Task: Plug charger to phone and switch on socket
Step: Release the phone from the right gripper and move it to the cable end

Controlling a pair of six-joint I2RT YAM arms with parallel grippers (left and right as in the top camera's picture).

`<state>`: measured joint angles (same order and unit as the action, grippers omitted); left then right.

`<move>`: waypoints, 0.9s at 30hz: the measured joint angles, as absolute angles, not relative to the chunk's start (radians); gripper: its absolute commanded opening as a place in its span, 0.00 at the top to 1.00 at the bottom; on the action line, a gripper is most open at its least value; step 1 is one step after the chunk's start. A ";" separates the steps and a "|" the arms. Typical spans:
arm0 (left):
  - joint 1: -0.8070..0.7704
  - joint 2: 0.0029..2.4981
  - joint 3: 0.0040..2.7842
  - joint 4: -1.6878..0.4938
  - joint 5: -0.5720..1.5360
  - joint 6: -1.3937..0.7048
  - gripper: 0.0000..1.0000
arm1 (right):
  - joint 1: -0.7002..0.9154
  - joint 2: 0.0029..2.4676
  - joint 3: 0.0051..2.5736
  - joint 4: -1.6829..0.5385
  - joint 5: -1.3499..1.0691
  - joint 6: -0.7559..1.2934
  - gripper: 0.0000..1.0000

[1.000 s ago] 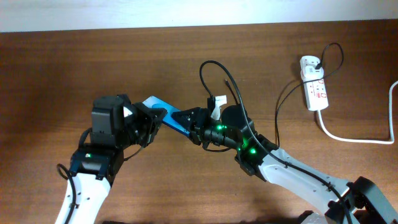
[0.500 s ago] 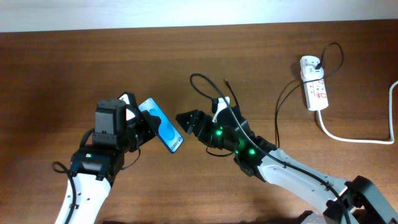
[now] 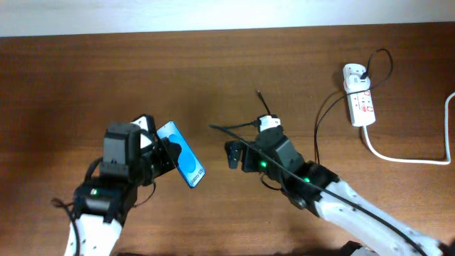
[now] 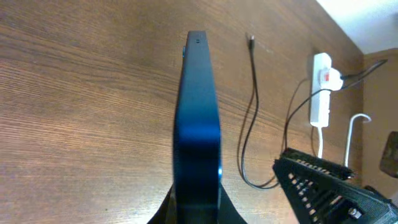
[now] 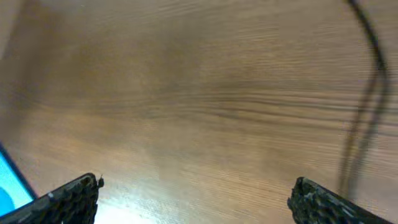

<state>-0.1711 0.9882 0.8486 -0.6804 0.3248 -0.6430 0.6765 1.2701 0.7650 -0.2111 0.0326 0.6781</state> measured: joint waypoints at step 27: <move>-0.171 0.776 0.849 -0.789 0.374 -0.597 1.00 | 0.677 1.154 0.783 -0.632 0.083 0.561 0.02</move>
